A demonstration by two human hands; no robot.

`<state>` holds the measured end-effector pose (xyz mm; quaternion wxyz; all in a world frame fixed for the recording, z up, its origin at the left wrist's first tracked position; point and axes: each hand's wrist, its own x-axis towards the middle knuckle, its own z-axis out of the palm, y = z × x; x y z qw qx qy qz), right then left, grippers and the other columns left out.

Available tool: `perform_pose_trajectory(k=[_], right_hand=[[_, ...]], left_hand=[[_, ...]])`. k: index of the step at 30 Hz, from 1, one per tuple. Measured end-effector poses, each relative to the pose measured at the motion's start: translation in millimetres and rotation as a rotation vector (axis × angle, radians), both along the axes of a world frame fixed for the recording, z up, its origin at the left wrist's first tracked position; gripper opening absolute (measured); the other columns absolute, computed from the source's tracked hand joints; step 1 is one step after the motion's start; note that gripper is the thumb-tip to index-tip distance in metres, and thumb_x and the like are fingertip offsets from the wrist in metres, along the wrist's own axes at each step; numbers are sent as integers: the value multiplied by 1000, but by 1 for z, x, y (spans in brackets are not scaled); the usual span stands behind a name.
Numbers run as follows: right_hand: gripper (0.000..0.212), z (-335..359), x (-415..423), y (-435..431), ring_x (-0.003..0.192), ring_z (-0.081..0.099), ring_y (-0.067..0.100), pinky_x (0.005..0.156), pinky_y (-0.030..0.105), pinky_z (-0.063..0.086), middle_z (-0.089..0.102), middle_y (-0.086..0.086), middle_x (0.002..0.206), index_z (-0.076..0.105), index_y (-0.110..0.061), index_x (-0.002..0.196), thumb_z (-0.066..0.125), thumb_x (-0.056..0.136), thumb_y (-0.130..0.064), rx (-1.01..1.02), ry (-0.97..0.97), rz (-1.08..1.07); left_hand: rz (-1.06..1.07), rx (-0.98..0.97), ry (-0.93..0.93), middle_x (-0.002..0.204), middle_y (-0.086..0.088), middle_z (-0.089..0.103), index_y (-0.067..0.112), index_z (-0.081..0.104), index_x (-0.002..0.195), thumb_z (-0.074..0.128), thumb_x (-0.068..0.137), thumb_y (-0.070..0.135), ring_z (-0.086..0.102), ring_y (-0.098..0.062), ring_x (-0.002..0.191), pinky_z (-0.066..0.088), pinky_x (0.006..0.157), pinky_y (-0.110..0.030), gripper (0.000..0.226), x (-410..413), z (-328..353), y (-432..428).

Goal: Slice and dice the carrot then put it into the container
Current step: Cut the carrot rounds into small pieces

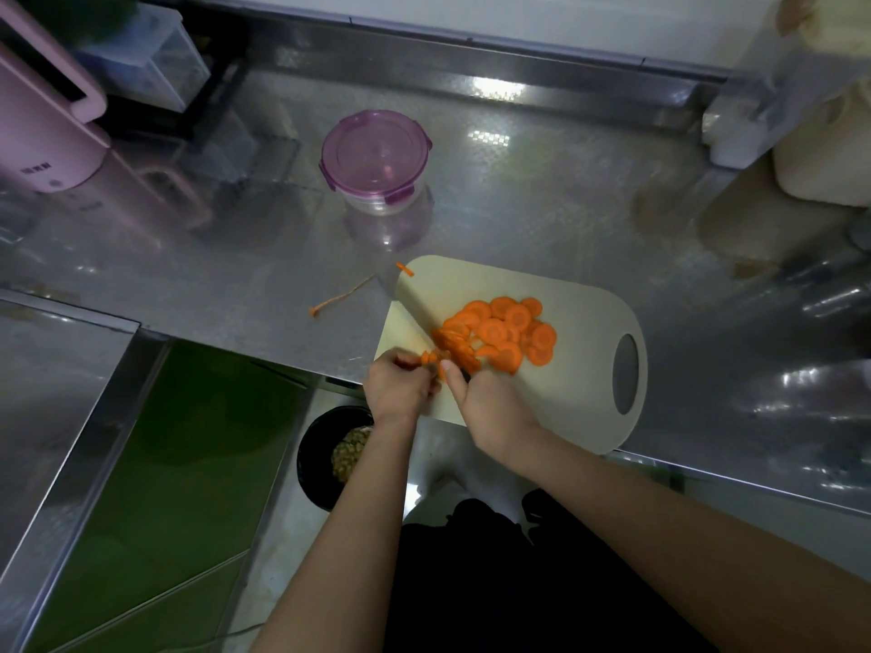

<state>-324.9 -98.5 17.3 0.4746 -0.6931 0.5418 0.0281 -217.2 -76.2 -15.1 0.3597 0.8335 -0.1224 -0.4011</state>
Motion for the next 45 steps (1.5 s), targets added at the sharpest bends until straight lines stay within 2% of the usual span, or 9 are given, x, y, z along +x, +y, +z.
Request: perform_pose_trajectory(k=[5,8,15,21,29,33,36,40,45], right_hand=[[58,7,-9,-18,57,50,20,52,26,34,47,8,54,44,-11,55,30,101,-42,9,-61,-78],[52,10,-9,-18,57,46,20,51,28,29,42,6,54,38,-20,55,29,102,-40,-17,-38,-39],[58,10,-14,-16,63,53,25,58,30,35,48,11,58,43,-7,57,29,101,-42,-51,-81,-26],[59,5,-22,-7,87,60,34,80,36,46,64,23,88,61,9,99,30,100,-42,-38,-145,-92],[55,2,-26,-3,54,46,19,60,33,36,43,4,51,41,-12,58,29,100,-45,-36,-70,-57],[49,4,-25,1,55,47,17,52,27,33,44,1,55,47,-15,65,29,101,-42,-78,-76,-53],[56,2,-26,4,66,54,29,62,36,40,49,12,63,59,5,91,28,101,-41,-86,-58,-30],[61,-3,-28,6,81,59,28,78,38,48,62,16,87,60,3,105,30,98,-49,-44,-62,-35],[54,-2,-25,3,78,51,16,75,30,46,53,4,91,56,-1,117,29,100,-44,-31,-45,19]], left_hand=[[35,7,16,58,-3,67,14,58,65,71,76,6,70,-19,63,58,75,-38,19,-1,-4,-2],[38,-15,-4,60,-2,67,12,58,66,71,77,5,69,-17,62,58,76,-36,18,-3,-4,-1],[113,-32,72,63,-10,66,11,53,68,70,79,2,69,-25,64,59,73,-40,22,-6,-1,-1],[100,-39,61,64,-12,65,11,52,67,69,79,1,66,-26,60,59,71,-42,23,-6,1,-1],[106,-61,61,62,-13,64,11,50,66,68,78,0,65,-26,58,59,71,-43,25,-7,2,0],[99,-61,51,61,-13,65,11,51,65,69,78,1,67,-29,62,58,72,-44,24,-7,0,0],[104,-55,58,59,-10,63,11,51,66,69,78,2,67,-28,62,58,72,-45,24,-7,-1,0],[100,-48,39,58,-7,64,12,53,67,70,78,3,68,-26,61,58,73,-43,22,-6,-3,0],[93,-59,36,58,-5,63,13,53,67,69,78,2,68,-23,60,58,73,-43,22,-5,-6,0]])
